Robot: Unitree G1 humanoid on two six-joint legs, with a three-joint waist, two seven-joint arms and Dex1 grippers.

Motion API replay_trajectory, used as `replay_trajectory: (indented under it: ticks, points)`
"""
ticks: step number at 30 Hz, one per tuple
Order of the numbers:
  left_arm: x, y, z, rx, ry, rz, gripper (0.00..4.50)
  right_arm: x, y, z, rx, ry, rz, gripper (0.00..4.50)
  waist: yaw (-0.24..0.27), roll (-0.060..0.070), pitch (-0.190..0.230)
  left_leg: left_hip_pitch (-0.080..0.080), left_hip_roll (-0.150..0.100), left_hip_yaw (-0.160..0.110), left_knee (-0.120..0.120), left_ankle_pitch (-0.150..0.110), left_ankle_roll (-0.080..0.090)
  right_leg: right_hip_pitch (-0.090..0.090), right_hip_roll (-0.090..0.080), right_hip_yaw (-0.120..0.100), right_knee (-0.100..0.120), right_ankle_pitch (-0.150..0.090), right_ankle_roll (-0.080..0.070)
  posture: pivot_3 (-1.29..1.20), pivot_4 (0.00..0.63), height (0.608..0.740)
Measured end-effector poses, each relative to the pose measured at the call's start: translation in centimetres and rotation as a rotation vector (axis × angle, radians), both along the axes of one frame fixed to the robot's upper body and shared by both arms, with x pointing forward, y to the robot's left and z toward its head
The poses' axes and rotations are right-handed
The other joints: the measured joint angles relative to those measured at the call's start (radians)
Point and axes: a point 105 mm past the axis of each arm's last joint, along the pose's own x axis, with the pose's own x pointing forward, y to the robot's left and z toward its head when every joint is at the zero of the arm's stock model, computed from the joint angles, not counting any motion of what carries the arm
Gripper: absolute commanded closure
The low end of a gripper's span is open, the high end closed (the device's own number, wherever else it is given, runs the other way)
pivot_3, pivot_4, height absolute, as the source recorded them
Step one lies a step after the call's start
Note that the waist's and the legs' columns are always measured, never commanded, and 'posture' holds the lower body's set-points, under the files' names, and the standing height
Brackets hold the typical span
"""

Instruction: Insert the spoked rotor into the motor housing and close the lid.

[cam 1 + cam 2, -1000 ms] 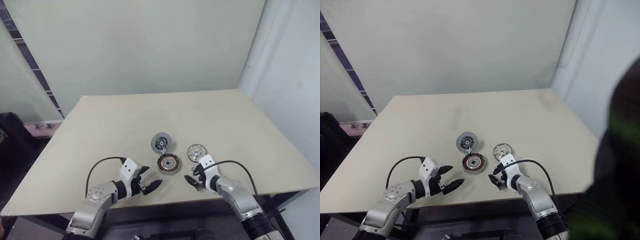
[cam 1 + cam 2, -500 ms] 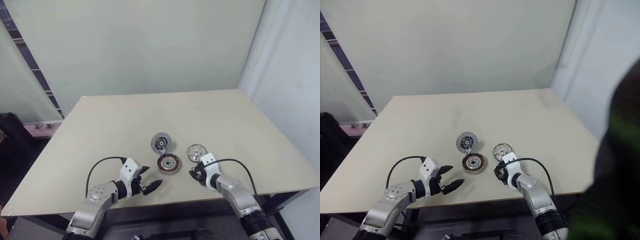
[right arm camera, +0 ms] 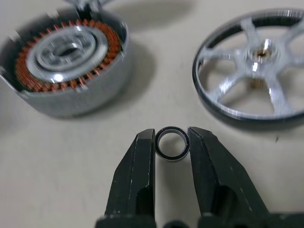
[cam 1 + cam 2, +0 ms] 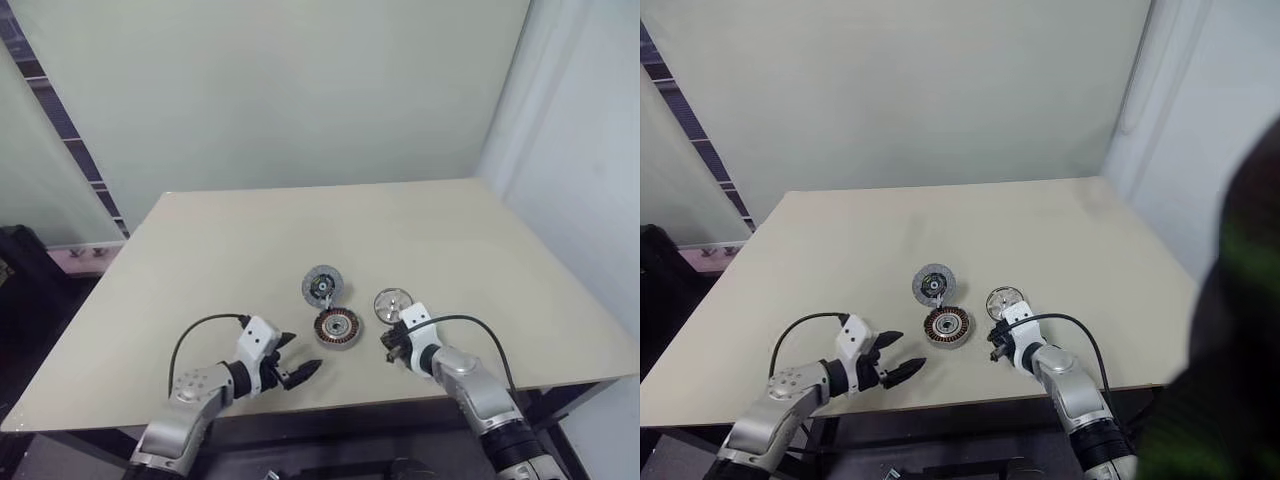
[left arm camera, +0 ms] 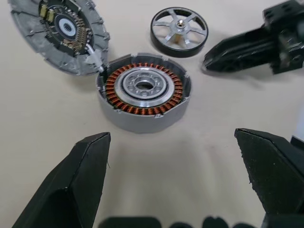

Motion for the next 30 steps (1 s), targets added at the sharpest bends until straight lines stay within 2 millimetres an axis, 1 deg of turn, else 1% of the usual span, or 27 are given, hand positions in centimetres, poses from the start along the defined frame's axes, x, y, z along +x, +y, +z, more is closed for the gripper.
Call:
replay_trajectory:
  ticks: [3,6,10,16,25,30]
  points:
    - [0.4,0.8,0.2,0.005,-0.010,0.025,0.00,0.5,0.9,1.5,0.016,-0.029,0.032,3.78,0.000,0.000,0.000,0.000,0.000,0.000,0.000,0.000,0.000,0.000,0.000,0.000,0.000,0.000,0.000,0.00,0.000,0.740]
    - [0.6,1.0,0.5,0.006,-0.025,0.031,0.00,1.2,2.0,3.2,0.032,-0.066,0.069,3.78,0.000,0.000,0.000,0.000,0.000,0.000,0.000,0.000,0.000,0.000,0.000,0.000,0.000,0.000,0.000,0.00,0.000,0.740]
    - [0.6,1.0,0.6,0.005,-0.031,0.031,0.00,1.4,4.0,4.2,0.051,-0.074,0.126,3.78,0.000,0.000,0.000,0.000,0.000,-0.001,-0.001,0.000,0.000,-0.001,0.000,0.000,0.000,0.000,0.000,0.00,0.000,0.740]
    - [0.7,1.0,0.6,0.004,-0.035,0.033,0.00,1.6,6.5,4.3,0.055,-0.049,0.202,3.78,0.000,0.000,0.000,0.000,0.000,-0.001,-0.002,0.000,0.000,-0.001,0.000,0.000,0.000,0.000,0.000,0.00,0.000,0.740]
    - [0.5,1.2,0.5,0.002,-0.027,0.038,0.00,1.9,8.4,2.9,0.023,-0.015,0.262,3.78,0.000,0.000,0.000,0.000,0.000,-0.001,-0.002,0.000,0.000,-0.002,0.000,0.000,0.001,0.001,0.000,0.00,0.000,0.740]
    - [0.3,1.3,0.3,0.002,-0.020,0.043,0.00,2.1,8.9,2.6,0.019,-0.022,0.270,3.78,0.000,0.000,0.000,0.000,0.000,-0.001,-0.002,0.000,0.000,-0.002,0.000,0.000,0.001,0.001,0.000,0.00,0.000,0.740]
